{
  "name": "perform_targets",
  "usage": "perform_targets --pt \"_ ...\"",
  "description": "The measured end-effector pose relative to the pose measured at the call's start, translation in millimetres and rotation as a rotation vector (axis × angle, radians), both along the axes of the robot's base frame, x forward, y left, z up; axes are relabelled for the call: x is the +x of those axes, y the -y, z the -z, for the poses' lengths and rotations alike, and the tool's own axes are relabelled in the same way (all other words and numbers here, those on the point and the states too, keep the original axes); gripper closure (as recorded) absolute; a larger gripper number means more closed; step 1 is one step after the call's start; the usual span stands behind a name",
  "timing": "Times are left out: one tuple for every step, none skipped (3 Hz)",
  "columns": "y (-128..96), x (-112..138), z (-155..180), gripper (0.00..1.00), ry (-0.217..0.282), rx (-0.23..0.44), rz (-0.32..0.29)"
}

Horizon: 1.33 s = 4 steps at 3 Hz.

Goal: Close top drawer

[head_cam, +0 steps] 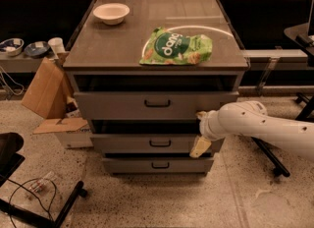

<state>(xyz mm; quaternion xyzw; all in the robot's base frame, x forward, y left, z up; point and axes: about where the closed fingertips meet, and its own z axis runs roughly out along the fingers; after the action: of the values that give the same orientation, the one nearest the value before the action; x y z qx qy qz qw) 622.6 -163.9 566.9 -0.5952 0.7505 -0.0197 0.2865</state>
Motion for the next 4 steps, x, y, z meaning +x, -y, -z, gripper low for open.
perform_targets --pt "0 0 0 0.0 0.0 0.0 0.0" --pt "-1 -9 -2 0.26 -0.001 0.001 -0.002" --pt "7 -38 -44 0.49 -0.022 -0.04 -0.065" --pt "29 -67 -104 0.72 -0.04 -0.178 -0.163"
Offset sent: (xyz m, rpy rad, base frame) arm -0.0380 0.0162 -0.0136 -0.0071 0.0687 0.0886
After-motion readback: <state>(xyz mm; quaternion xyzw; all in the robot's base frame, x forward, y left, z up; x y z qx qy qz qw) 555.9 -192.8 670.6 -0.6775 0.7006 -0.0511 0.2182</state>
